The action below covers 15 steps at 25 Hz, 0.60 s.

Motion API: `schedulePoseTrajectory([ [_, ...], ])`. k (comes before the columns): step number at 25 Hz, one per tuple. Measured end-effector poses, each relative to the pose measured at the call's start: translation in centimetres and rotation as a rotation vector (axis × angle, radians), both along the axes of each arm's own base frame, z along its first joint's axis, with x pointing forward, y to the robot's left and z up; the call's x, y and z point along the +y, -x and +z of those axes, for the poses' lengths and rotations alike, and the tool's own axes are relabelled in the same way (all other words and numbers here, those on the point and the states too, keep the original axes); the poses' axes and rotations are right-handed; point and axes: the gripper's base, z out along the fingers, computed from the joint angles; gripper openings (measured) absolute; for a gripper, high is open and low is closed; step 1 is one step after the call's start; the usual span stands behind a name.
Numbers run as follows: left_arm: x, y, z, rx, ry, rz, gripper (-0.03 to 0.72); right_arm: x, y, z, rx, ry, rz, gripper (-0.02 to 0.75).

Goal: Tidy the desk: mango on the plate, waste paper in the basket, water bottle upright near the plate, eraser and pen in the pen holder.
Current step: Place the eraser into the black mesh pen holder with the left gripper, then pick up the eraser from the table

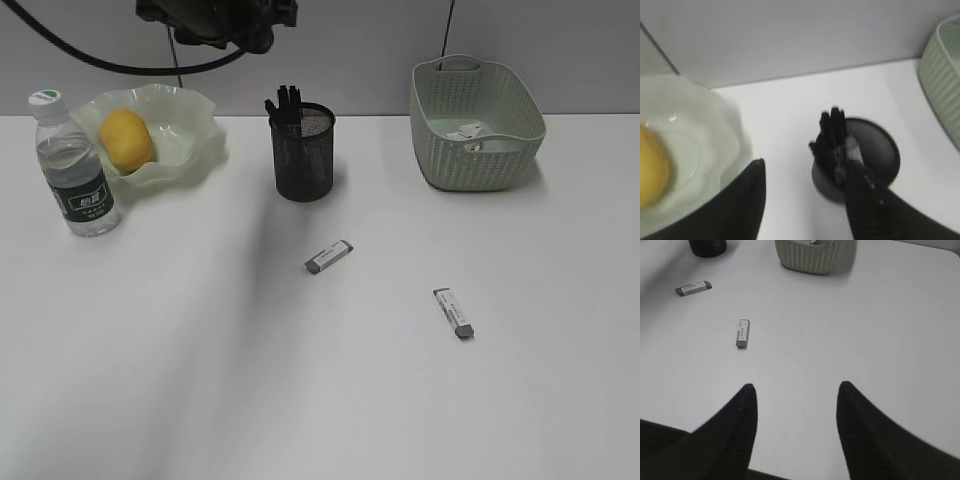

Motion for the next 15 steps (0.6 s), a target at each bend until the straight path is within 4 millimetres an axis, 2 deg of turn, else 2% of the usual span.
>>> schedulePoseTrajectory([
  [8, 1.8, 4.1, -0.2, 0.388, -0.246, -0.129, 0.393, 0.0, 0.0, 0.0, -0.001, 0.0, 0.0, 0.414],
  [12, 2.7, 5.0, 1.1, 0.414, -0.25, -0.142, 0.393, 0.0, 0.0, 0.0, -0.001, 0.0, 0.0, 0.414],
  [15, 4.5, 5.7, 1.7, 0.411, -0.207, -0.119, 0.393, 0.0, 0.0, 0.0, -0.002, -0.001, 0.0, 0.414],
])
